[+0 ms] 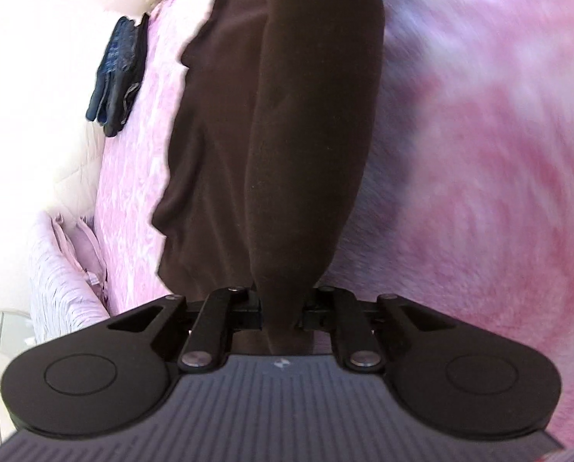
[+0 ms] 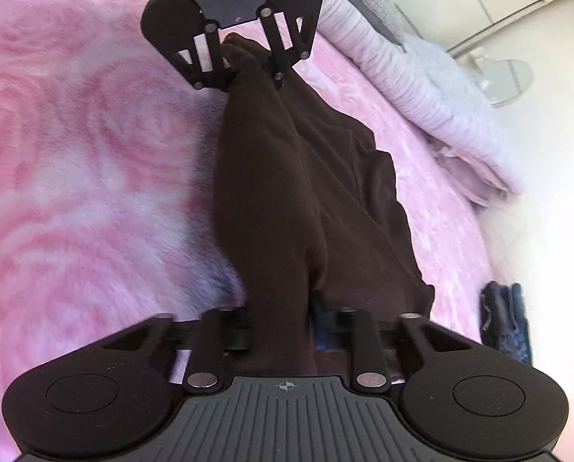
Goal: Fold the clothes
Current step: 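Grasp the folded brown shirt edge with both grippers and lift it, then carry the hanging brown shirt with both grippers over to the jeans stack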
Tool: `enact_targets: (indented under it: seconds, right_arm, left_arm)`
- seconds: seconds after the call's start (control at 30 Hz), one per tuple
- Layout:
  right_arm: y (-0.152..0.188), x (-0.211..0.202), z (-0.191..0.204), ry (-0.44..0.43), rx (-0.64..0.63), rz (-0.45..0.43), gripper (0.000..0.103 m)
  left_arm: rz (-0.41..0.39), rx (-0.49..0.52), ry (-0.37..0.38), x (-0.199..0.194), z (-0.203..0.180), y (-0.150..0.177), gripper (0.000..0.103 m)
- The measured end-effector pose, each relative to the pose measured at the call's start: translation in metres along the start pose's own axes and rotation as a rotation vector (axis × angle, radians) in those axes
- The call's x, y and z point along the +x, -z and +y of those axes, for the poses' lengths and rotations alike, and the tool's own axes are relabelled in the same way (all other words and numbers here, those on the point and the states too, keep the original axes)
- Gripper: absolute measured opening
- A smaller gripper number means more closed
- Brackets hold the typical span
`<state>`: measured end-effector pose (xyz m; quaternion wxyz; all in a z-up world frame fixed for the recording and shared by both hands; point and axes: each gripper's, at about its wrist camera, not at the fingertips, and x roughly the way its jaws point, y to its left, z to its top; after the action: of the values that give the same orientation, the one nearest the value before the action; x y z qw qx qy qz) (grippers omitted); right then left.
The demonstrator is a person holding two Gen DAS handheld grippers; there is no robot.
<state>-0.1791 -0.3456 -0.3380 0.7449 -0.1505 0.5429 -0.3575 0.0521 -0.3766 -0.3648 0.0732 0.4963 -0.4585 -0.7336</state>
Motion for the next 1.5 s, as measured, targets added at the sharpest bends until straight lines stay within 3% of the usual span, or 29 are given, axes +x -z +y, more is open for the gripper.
enact_targets:
  seconds: [0.43,0.73,0.93,1.17,1.5]
  right_arm:
    - [0.026,-0.132,-0.109,-0.042,-0.097,0.019,0.010]
    - [0.058,-0.203,-0.153,-0.060,-0.137,-0.001,0.010]
    - [0.096,-0.221,-0.207,-0.062,-0.123,-0.064,0.010]
    - [0.167,-0.229,-0.302,-0.065,-0.093,-0.095,0.010]
    - [0.233,-0.209,-0.433,-0.010,-0.111,-0.050,0.010]
  left_arm:
    - [-0.022,-0.123,0.116,-0.134,0.086,-0.087,0.009]
    - [0.009,-0.215,0.099,-0.178,0.125,-0.146,0.009]
    - [0.051,-0.226,0.086,-0.175,0.161,-0.198,0.009]
    - [0.076,-0.254,0.081,-0.144,0.216,-0.268,0.009]
    - [0.000,-0.311,0.027,-0.067,0.309,-0.321,0.009]
